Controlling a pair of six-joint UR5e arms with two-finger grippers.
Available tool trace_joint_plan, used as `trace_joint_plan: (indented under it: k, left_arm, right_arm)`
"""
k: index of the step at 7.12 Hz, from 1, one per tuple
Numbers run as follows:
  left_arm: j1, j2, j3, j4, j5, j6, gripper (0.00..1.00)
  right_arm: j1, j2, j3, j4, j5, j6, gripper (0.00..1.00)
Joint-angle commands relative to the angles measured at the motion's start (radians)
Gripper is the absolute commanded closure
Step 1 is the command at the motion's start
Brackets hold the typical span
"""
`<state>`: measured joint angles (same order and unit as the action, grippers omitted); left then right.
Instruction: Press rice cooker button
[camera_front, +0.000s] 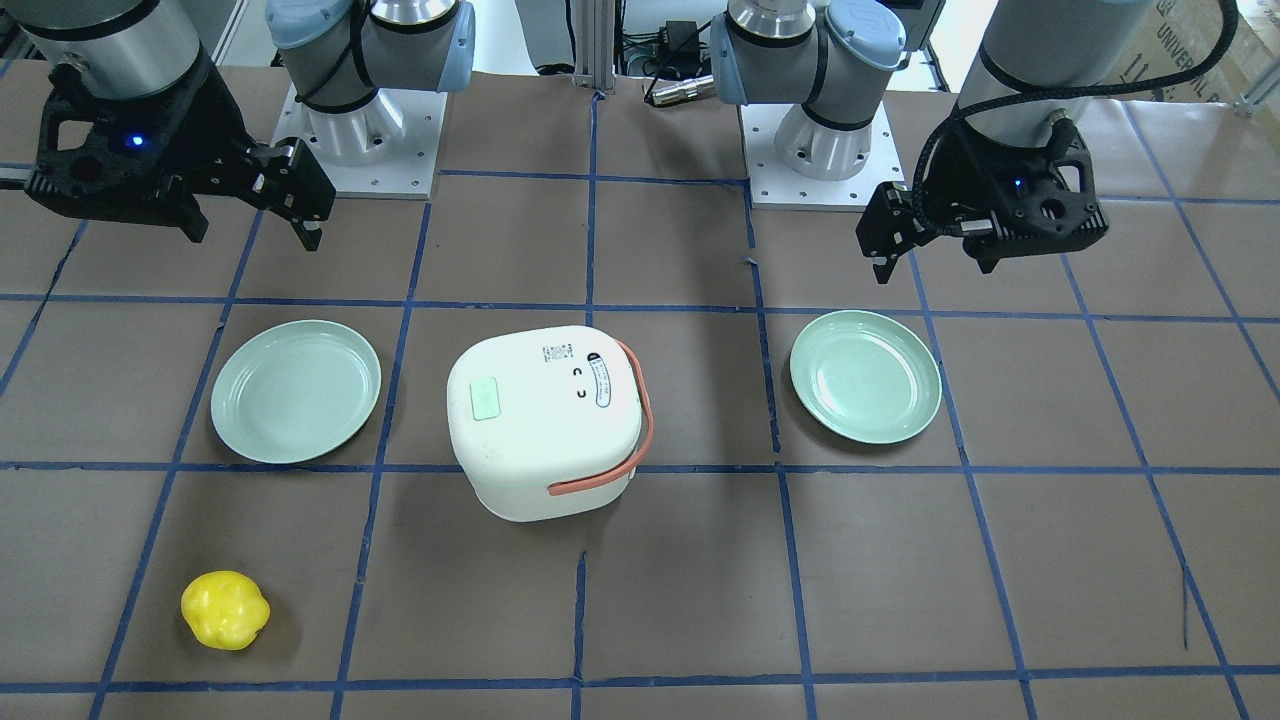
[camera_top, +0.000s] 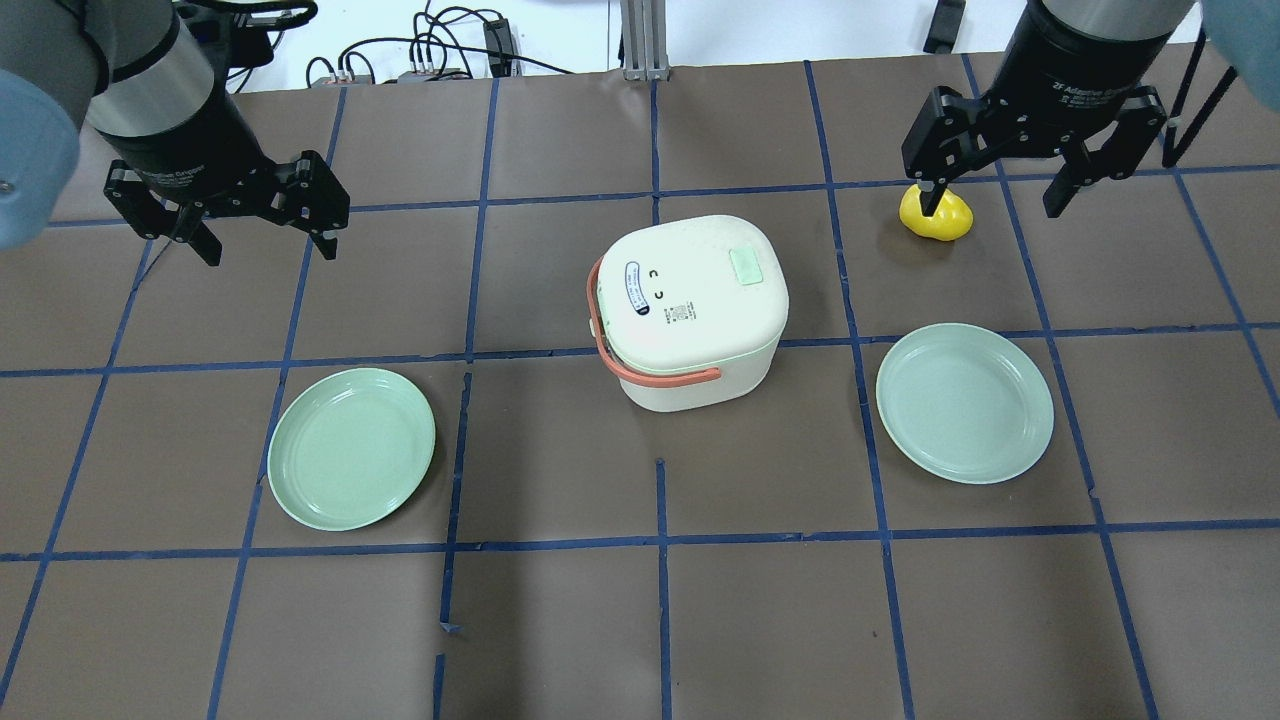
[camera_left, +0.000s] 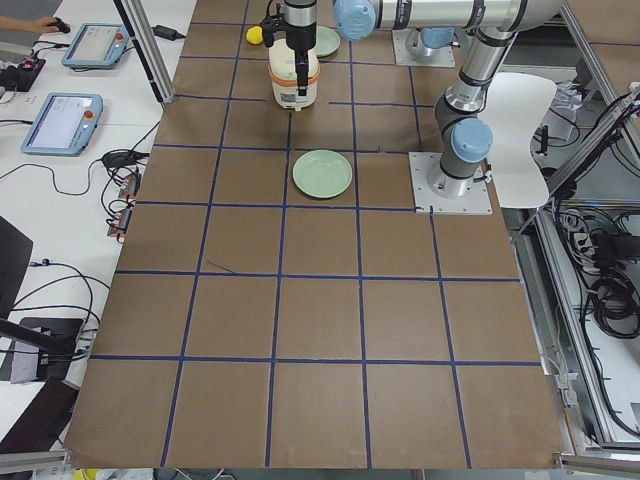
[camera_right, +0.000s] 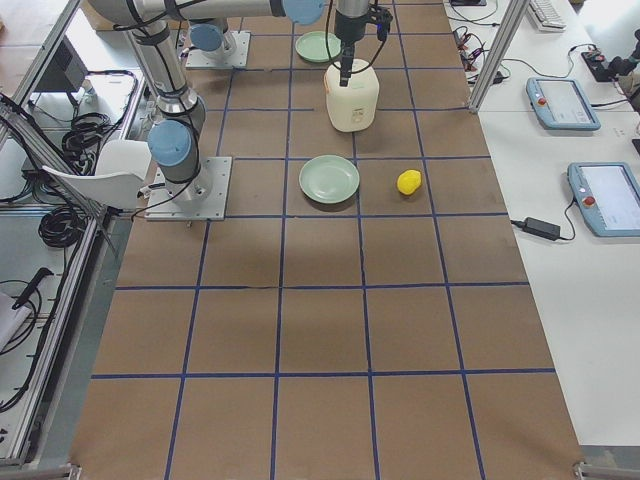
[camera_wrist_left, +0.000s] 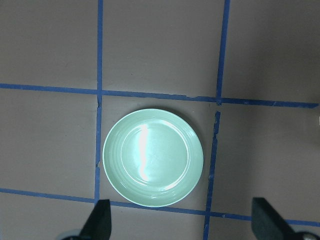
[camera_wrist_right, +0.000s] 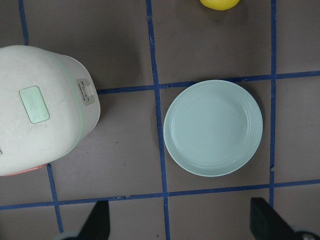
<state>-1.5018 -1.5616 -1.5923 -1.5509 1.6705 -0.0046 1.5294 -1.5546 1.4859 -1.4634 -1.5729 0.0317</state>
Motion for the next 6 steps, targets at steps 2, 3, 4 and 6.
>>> trace_joint_plan:
  k: [2, 3, 4, 6]
  left_arm:
    - [0.0, 0.0, 0.0, 0.0, 0.0, 0.0, 0.0]
    - [0.0, 0.0, 0.0, 0.0, 0.0, 0.0, 0.0]
    - [0.0, 0.0, 0.0, 0.0, -0.001, 0.0, 0.0]
    - [0.0, 0.0, 0.0, 0.0, 0.0, 0.0, 0.0]
  right_arm:
    - [0.001, 0.002, 0.004, -0.026, 0.007, -0.007, 0.0]
    - [0.001, 0.002, 0.005, -0.023, 0.013, -0.007, 0.0]
    - [0.001, -0.002, 0.005, -0.008, 0.013, -0.007, 0.0]
    - [0.03, 0.001, -0.007, -0.023, 0.013, 0.01, 0.0]
